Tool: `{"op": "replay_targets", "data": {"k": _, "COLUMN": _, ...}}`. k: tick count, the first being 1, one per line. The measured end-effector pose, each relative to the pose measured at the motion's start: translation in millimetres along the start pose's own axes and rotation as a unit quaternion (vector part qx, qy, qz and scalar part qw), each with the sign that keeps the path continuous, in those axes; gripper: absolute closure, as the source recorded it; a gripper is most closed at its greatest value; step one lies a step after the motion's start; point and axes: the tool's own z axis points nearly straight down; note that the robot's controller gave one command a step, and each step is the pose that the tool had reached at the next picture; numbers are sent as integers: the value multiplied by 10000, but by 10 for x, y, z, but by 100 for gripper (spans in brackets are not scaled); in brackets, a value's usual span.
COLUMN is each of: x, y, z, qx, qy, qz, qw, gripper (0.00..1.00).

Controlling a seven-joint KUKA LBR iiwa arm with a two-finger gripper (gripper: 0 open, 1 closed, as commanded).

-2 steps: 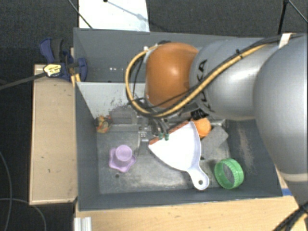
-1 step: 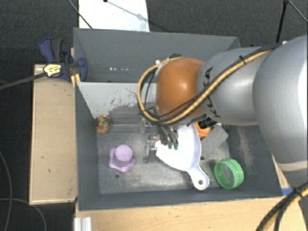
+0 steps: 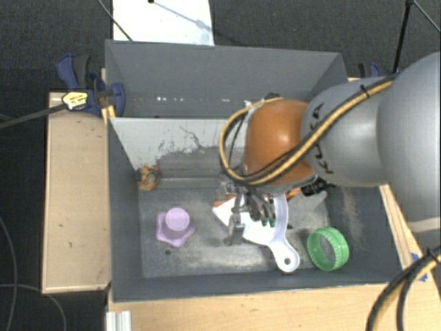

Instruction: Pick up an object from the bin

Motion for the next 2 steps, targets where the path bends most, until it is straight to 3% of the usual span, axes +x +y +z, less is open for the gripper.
{"op": "replay_targets", "data": {"k": 1, "x": -106, "y": -169, "z": 86, "qx": -3, "qy": -58, "qz": -656, "qw": 9978, "gripper": 0}}
{"op": "replay_targets", "data": {"k": 2, "x": -45, "y": -332, "z": 175, "qx": -9, "qy": -39, "qz": -772, "qw": 9970, "gripper": 0}}
